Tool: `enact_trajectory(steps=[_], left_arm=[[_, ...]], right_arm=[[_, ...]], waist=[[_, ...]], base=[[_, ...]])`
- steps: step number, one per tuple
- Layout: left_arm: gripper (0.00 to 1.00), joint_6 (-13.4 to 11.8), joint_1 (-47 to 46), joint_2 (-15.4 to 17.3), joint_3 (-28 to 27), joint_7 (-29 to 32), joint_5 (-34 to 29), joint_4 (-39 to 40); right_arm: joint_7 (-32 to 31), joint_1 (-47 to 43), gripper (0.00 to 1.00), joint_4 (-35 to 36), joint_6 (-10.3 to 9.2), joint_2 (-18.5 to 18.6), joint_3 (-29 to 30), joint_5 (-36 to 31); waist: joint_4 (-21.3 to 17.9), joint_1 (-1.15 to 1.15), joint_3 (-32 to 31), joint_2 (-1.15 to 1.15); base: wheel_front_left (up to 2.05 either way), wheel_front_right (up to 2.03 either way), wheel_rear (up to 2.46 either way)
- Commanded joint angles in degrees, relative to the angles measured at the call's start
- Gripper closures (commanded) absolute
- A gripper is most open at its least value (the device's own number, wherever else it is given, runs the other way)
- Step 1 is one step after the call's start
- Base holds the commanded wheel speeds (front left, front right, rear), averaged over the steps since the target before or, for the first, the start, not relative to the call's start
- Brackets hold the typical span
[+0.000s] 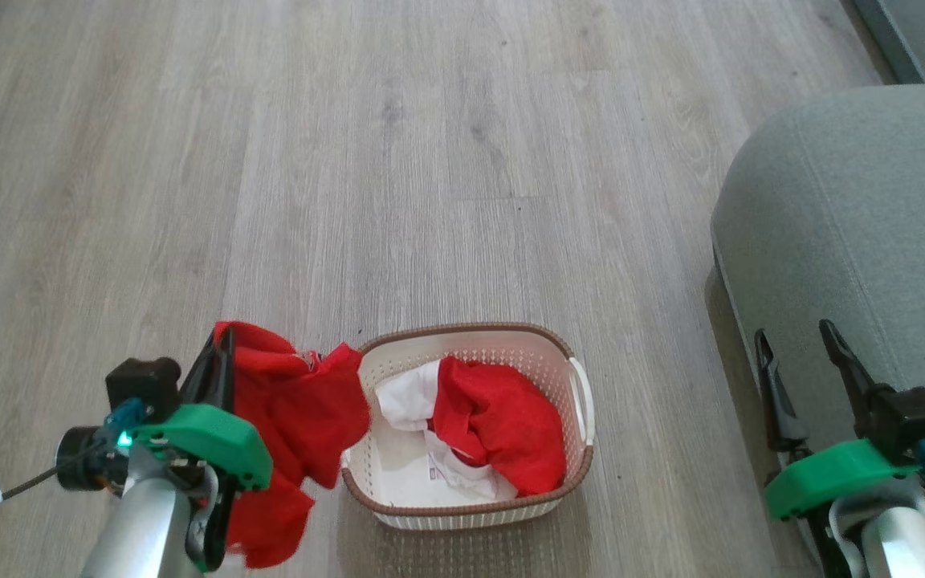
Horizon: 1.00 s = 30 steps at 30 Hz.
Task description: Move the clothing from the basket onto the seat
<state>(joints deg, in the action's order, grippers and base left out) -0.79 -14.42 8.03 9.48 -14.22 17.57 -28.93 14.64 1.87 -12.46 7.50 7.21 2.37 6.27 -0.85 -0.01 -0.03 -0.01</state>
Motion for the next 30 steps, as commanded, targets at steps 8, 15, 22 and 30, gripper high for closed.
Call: enact_trajectory(steps=[8,15,22,30], left_arm=[[1.00,-0.50,-1.03,1.45,-3.52,-0.77,-0.73,3.12],[1.00,-0.14,-0.80,0.96,-3.78,-0.77,-1.06,3.03],[1.00,0.12,-1.24,0.74,-4.34,-0.77,-1.58,2.87],[1.00,0.42,-1.44,0.45,-4.72,-0.77,-2.02,3.10]], right_arm=[[0.36,0.53,0.00,1.18,-0.01,1.64,-2.05,-0.28],[0.36,0.46,0.00,0.95,-0.01,1.88,-2.43,-0.24],[0.36,0.74,0.00,0.65,-0.01,2.03,-2.64,-0.03],[0.36,0.62,0.00,0.15,-0.01,1.64,-2.85,0.74]], waist=[[0.51,0.01,-1.24,0.01],[1.11,0.01,-1.37,0.01],[1.31,0.01,-1.43,0.01],[1.21,0.01,-1.41,0.01]], base=[[0.00,0.00,0.00],[0.00,0.00,0.00],[0.00,0.00,0.00],[0.00,0.00,0.00]])
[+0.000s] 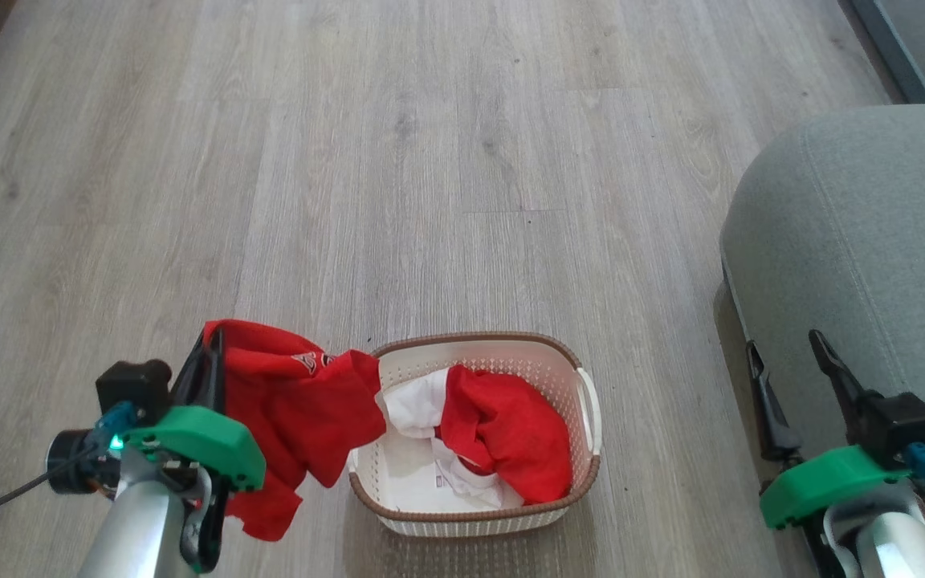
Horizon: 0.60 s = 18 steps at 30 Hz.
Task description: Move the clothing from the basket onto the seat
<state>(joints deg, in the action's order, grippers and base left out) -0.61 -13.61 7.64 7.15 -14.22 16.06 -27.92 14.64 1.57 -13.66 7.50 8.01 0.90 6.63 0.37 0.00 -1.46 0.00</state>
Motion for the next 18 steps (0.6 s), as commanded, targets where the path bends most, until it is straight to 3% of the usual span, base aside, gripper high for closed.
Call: enact_trajectory(steps=[1,18], left_arm=[[1.00,0.29,-2.27,0.79,-2.42,-0.77,-0.55,2.13],[1.00,0.65,-2.54,0.50,-2.72,-0.78,-1.31,2.44]], right_arm=[[0.36,0.91,0.00,1.23,-0.01,0.78,-1.41,0.58],[0.36,1.29,0.00,0.50,-0.01,1.22,-2.23,1.43]], waist=[[0.00,0.00,0.05,0.00],[0.01,0.00,0.17,0.00]], base=[[0.00,0.00,0.00],[0.00,0.00,0.00]])
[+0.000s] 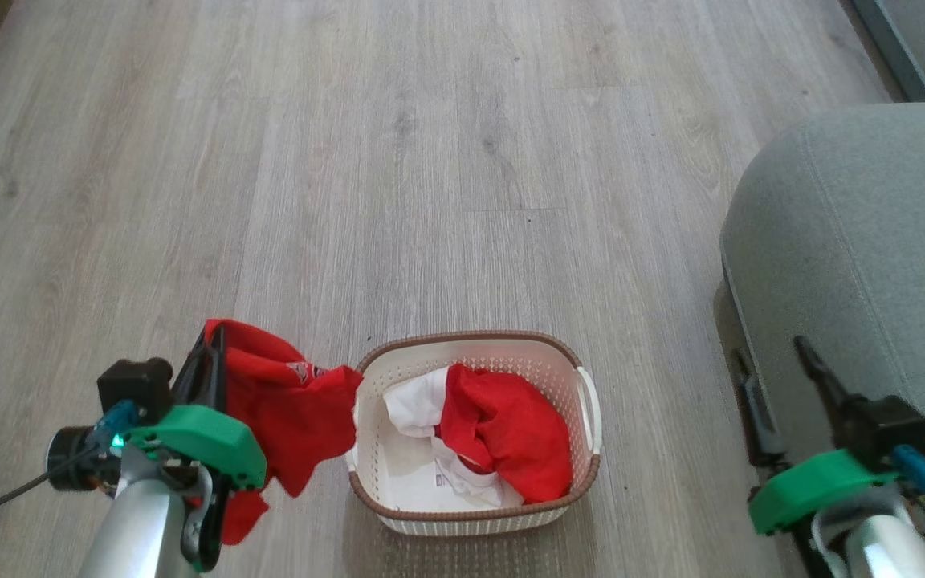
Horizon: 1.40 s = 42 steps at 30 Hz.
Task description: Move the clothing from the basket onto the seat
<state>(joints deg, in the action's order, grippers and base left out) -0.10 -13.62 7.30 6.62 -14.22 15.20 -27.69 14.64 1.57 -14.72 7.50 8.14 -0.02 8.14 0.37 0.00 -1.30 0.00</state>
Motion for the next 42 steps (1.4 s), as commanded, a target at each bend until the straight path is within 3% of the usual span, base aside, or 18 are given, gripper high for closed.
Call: enact_trajectory(steps=[1,9,17,31,32,33,34,38,40,41,42], left_arm=[[1.00,0.23,-2.65,0.82,-2.12,-0.78,-0.48,2.27],[1.00,2.03,-4.04,-0.18,0.61,-0.54,-0.57,4.24],[1.00,4.17,-4.44,-2.48,6.91,2.02,-0.63,9.87],[1.00,5.99,-2.68,-4.36,23.49,5.54,3.64,21.99],[1.00,5.93,-2.53,-4.37,24.11,5.78,4.04,22.64],[1.00,5.73,-2.40,-4.38,24.54,5.99,4.35,23.22],[1.00,5.47,-2.28,-4.38,24.81,6.14,4.64,23.68],[1.00,4.67,-2.14,-4.34,24.75,6.35,5.00,24.13],[0.54,4.12,-2.08,-4.09,24.20,6.04,5.03,23.84],[0.19,3.85,-2.08,-3.90,23.89,5.75,4.96,23.52],[0.00,3.48,-2.00,-3.78,23.43,5.31,5.02,23.12]], right_arm=[[0.36,1.51,0.00,1.66,-0.01,1.30,-2.09,-0.14],[0.36,7.09,0.00,1.42,-0.01,2.74,-16.98,1.34],[0.36,17.64,0.00,-3.05,-0.01,1.23,-33.33,4.51],[0.36,25.89,0.00,-13.37,-0.01,-0.13,-43.81,10.46],[0.36,25.93,0.25,-14.05,-0.01,-0.23,-44.47,11.62],[0.36,25.99,0.89,-14.40,-0.01,-0.36,-45.08,13.07],[0.36,26.10,1.00,-14.65,-0.01,-0.34,-45.69,14.43],[0.36,26.70,1.00,-14.24,-0.01,0.23,-46.36,17.06],[0.36,26.83,1.00,-13.70,-0.01,0.70,-45.79,17.95],[0.36,26.86,1.00,-13.35,-0.01,1.04,-45.31,18.22],[0.36,26.85,1.00,-13.01,-0.01,1.39,-45.01,18.47]], waist=[[0.04,0.00,0.03,0.00],[0.57,0.00,0.06,0.00],[1.88,0.00,0.20,0.00],[4.89,0.00,0.13,0.00],[4.89,0.00,0.11,0.00],[4.85,0.00,0.11,0.00],[4.78,0.00,0.12,0.00],[4.18,0.00,0.18,0.00],[3.62,0.00,0.29,0.00],[3.25,0.00,0.36,0.00],[2.72,0.00,0.44,0.00]], base=[[0.00,0.00,0.00],[0.00,0.00,0.00],[0.00,0.00,0.00],[0.00,0.00,0.00],[0.00,0.00,0.00],[0.00,0.00,0.00],[0.00,0.00,0.00],[0.00,0.00,0.00],[0.00,0.00,0.00],[0.00,0.00,0.00],[0.00,0.00,0.00]])
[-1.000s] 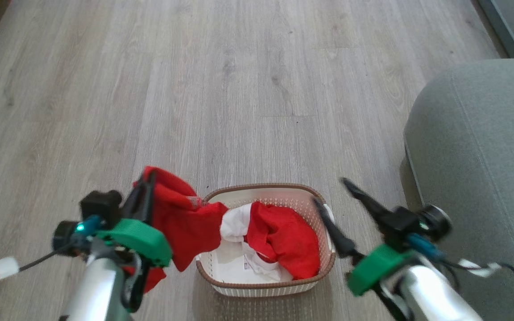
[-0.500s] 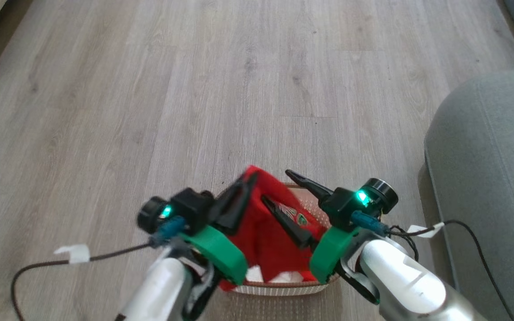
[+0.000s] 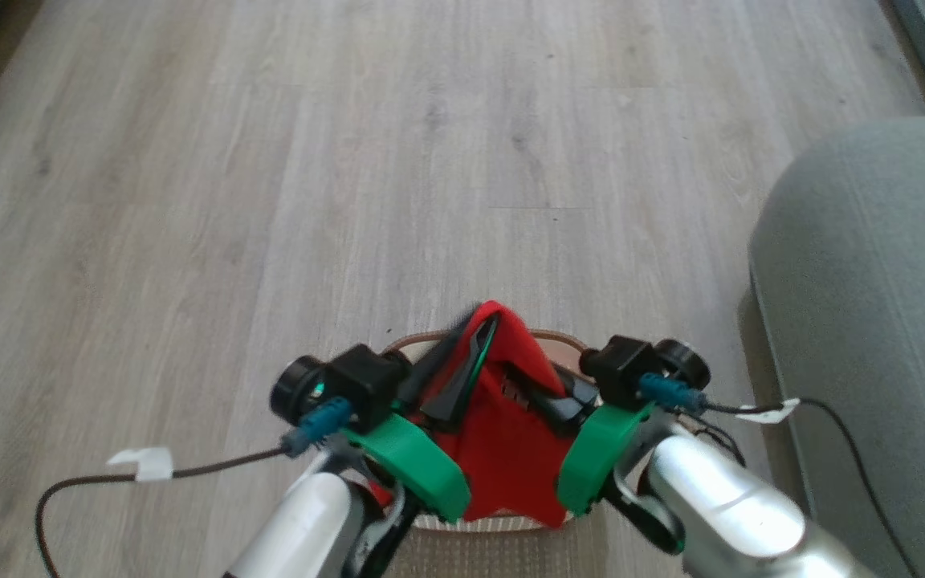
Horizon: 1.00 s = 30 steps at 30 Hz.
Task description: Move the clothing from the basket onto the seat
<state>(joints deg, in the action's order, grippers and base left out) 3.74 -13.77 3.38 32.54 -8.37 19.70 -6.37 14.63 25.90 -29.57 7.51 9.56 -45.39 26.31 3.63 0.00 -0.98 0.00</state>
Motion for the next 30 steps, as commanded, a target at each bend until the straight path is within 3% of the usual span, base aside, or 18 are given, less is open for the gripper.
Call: enact_trajectory(steps=[1,11,18,23,30], left_arm=[[0.00,-0.70,-1.62,0.24,-2.96,-0.92,0.75,1.28],[0.00,-2.15,0.29,1.25,-4.58,-4.35,0.97,-2.71],[0.00,-1.38,-0.36,0.42,-2.39,-5.63,1.12,-3.19],[0.00,-0.71,-1.06,0.01,0.00,-5.93,1.41,-3.77],[0.00,-0.80,-2.76,-0.20,1.07,-6.19,1.60,-4.19]], right_arm=[[0.37,2.52,1.00,2.16,-0.02,0.33,0.56,0.56],[0.37,1.08,1.00,8.71,-0.02,5.86,9.19,-0.73],[0.37,-1.89,1.00,11.85,-0.02,10.25,17.99,-2.59],[0.37,-3.03,1.00,12.37,-0.02,12.13,23.60,-3.32],[0.37,-3.65,1.00,12.96,-0.02,13.42,28.23,-3.51]], waist=[[-1.25,0.00,0.18,0.00],[-14.70,0.00,1.49,0.00],[-23.85,0.00,3.69,0.00],[-27.44,0.00,4.94,0.00],[-28.03,0.00,6.75,0.00]], base=[[0.00,0.00,0.00],[0.00,0.00,0.00],[0.00,0.00,0.00],[0.00,0.00,0.00],[0.00,0.00,0.00]])
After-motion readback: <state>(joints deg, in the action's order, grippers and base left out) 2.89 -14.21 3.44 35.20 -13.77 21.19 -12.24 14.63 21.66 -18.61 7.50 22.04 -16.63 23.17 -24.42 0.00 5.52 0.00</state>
